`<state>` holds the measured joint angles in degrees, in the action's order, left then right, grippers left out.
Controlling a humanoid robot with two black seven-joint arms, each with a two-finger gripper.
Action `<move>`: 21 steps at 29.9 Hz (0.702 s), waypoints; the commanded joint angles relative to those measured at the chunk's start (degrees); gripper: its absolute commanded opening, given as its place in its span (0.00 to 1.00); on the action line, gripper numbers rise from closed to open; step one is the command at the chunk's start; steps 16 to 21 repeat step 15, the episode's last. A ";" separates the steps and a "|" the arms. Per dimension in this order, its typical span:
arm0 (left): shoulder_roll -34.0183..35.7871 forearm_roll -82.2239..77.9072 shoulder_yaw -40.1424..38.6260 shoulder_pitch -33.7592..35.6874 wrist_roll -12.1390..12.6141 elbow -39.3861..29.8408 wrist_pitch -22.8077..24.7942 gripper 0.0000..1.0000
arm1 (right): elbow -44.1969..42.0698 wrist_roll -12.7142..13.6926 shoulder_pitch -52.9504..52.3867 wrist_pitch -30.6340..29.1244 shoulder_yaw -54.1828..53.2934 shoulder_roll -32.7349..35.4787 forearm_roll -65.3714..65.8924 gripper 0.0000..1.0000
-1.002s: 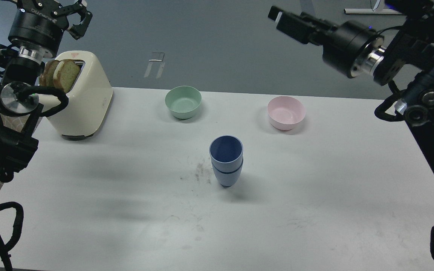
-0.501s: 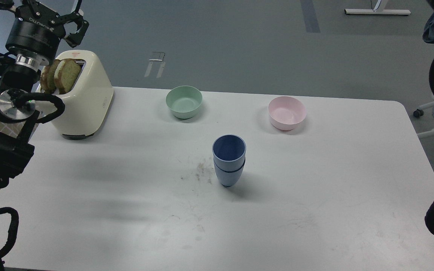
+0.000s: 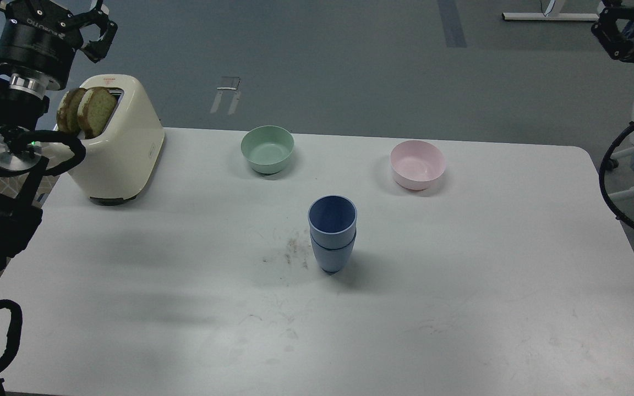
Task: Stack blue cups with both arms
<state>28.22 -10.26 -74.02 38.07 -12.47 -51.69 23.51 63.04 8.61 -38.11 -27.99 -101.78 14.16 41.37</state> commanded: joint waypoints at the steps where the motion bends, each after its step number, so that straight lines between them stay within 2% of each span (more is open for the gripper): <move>1: -0.01 -0.03 -0.34 -0.19 0.34 -0.08 0.74 0.98 | -0.11 0.00 2.24 -0.01 -1.48 -2.63 -5.76 1.00; 6: -0.27 -0.73 0.02 -0.19 0.78 -0.08 3.03 0.98 | -1.60 -0.09 3.65 -0.01 -4.21 -4.23 -6.21 1.00; 13: -1.41 -0.82 0.46 -0.28 0.69 -0.17 3.12 0.98 | -2.30 -1.14 4.44 -0.01 -6.32 -4.32 -6.82 1.00; 21: -1.68 -0.82 0.63 -0.28 0.69 -0.17 2.86 0.98 | -2.30 -1.14 4.97 -0.01 -6.32 -4.32 -7.87 1.00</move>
